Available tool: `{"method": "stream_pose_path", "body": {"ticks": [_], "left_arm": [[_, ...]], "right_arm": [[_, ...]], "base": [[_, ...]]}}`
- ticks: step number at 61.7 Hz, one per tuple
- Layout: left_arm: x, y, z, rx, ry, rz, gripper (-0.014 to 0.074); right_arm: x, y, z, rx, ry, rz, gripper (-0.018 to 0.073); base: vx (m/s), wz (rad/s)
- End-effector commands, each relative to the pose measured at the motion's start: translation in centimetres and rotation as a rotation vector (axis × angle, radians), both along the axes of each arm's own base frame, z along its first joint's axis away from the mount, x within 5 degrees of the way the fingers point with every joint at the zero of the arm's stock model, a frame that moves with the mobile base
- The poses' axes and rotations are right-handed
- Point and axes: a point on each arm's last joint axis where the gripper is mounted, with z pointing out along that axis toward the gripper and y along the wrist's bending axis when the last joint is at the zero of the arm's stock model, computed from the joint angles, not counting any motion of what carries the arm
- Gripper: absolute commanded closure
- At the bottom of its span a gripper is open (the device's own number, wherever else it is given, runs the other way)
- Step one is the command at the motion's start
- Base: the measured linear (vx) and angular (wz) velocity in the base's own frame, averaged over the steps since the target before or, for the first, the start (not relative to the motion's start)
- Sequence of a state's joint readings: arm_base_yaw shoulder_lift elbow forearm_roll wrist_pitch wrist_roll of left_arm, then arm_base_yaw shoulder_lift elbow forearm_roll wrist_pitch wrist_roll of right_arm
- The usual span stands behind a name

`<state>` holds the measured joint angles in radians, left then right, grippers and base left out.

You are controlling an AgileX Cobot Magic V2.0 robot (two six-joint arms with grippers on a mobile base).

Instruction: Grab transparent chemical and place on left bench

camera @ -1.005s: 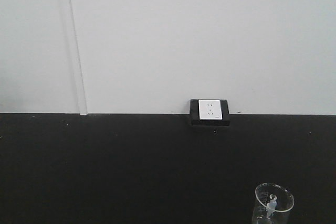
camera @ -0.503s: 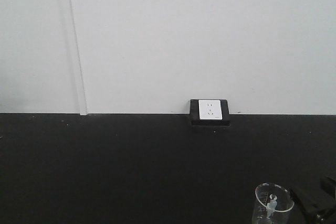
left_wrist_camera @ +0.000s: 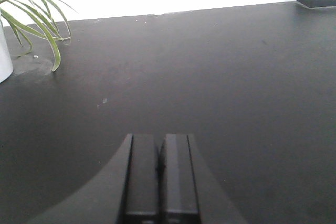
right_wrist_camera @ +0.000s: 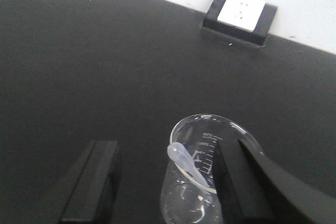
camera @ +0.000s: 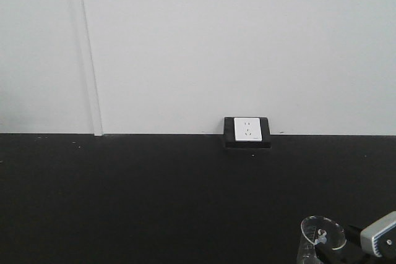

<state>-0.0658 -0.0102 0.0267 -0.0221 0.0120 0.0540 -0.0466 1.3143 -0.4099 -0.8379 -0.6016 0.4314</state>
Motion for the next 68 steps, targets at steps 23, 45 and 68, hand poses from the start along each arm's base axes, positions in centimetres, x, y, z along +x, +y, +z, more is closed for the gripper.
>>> {"method": "stream_pose_path", "body": {"ticks": [23, 45, 68], "left_arm": [[-0.1, 0.0, 0.3, -0.014, -0.081, -0.001, 0.0600], [-0.1, 0.0, 0.3, -0.014, -0.081, -0.001, 0.0600], [-0.1, 0.0, 0.3, -0.014, -0.081, -0.001, 0.0600]], "right_arm": [[4.2, 0.2, -0.1, -0.012, -0.044, 0.067, 0.0102], [4.4, 0.1, -0.7, -0.015, -0.015, 0.061, 0.0294], [4.4, 0.1, -0.7, -0.035, -0.024, 0.068, 0.0571]], "base": [[0.00, 0.00], [0.00, 0.00], [0.00, 0.00]]}}
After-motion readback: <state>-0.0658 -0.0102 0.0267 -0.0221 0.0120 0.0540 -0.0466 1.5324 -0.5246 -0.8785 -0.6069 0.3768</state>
